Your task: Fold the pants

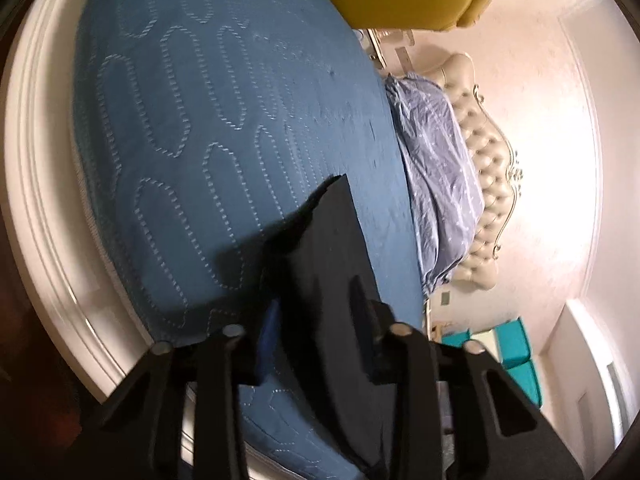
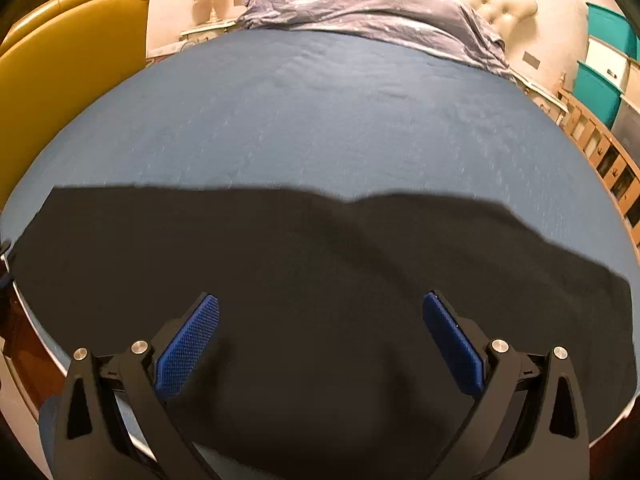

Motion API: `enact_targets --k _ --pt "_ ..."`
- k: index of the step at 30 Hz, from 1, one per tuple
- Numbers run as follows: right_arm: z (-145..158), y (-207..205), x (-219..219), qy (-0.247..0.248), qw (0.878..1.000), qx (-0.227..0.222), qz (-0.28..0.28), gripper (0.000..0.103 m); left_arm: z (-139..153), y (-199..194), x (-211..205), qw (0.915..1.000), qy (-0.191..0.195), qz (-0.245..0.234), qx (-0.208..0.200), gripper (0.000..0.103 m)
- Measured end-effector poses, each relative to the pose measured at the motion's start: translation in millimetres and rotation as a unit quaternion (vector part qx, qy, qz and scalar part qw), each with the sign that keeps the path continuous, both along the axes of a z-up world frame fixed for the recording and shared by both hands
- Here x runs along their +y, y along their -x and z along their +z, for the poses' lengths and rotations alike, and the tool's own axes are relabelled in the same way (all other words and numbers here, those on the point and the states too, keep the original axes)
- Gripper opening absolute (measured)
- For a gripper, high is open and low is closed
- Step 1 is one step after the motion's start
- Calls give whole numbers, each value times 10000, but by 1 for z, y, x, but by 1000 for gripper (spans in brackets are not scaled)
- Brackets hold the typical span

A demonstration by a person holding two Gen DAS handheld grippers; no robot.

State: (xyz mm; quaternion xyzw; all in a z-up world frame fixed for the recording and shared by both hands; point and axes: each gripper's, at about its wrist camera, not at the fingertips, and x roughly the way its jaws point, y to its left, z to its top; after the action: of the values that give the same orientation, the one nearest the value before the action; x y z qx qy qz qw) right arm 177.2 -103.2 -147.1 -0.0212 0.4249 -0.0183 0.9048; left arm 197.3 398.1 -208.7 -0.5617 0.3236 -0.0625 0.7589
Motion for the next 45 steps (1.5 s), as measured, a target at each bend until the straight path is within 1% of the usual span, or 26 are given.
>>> enact_targets --k 1,5,8,11,13,15,18,20,24,26,28,29,30,31,32,33,35,37,38,40,41,42,43,44,45 --pt "-4 1 2 61 10000 36 -26 98 0 -2 0 10000 -44 -33 15 26" --pt "-32 -9 2 195 9982 552 -120 98 -5 -3 1 10000 -62 -15 31 27" --pt "-39 -11 -5 -63 9982 568 -170 98 -9 -1 2 10000 -2 -1 8 28" --pt "-40 -12 -2 50 9984 547 -111 98 -8 -2 1 10000 -72 -6 43 27" --pt "-42 -13 -4 19 9984 551 -118 98 -5 -1 -2 9998 -184 -24 68 24" --pt "-43 -13 -5 -20 9984 551 -121 98 -1 -1 -3 9993 -341 -23 134 18" --pt "-43 -12 -5 -35 9984 545 -110 98 7 -1 -4 9984 -544 -26 149 14" --pt "-44 -11 -5 -50 9985 545 -102 98 16 -1 -6 9971 -748 6 157 12" --pt "-44 -11 -5 -110 9984 544 -93 98 35 -3 -13 9927 -1195 -45 125 9" --pt "-45 -12 -6 -144 9984 542 -81 98 41 -5 -16 9917 -1280 -79 78 8" --pt "-45 -12 -6 -175 9983 542 -71 98 42 -4 -14 9931 -1171 -77 20 8" --pt "-45 -12 -5 -196 9983 538 -60 98 40 -4 -11 9950 -993 -68 -52 8" --pt "-46 -12 -6 -209 9983 534 -52 98 37 -4 -8 9966 -823 -61 -80 10" --pt "-46 -12 -6 -215 9983 532 -48 98 32 -3 -4 9980 -631 -5 -30 16" --pt "-46 -12 -6 -221 9983 529 -40 99 22 1 3 9992 -357 160 80 42" --pt "-46 -13 -6 -227 9983 530 -28 99 16 5 9 9994 -140 295 101 55" --pt "-47 -12 -6 -247 9983 534 -12 99 7 12 16 9993 38 362 58 54" --pt "-47 -10 -6 -254 9983 520 8 99 2 17 20 9990 13 418 159 54" --pt "-46 -12 -7 -251 9984 516 10 99 -1 21 23 9989 116 439 139 55" --pt "-46 -12 -7 -243 9984 512 4 99 -6 29 26 9986 190 485 88 54" --pt "-46 -12 -6 -238 9984 509 3 99 -8 32 28 9988 205 447 32 52" --pt "-46 -12 -6 -239 9984 506 3 99 -11 33 26 9990 254 377 -20 44" --pt "-47 -12 -6 -240 9984 503 5 99 -13 33 24 9991 311 270 -71 41" --pt "-47 -12 -6 -237 9985 502 3 99 -14 32 21 9994 304 147 -119 39" --pt "-47 -12 -6 -233 9985 501 3 99 -14 31 18 9995 264 81 -153 38"
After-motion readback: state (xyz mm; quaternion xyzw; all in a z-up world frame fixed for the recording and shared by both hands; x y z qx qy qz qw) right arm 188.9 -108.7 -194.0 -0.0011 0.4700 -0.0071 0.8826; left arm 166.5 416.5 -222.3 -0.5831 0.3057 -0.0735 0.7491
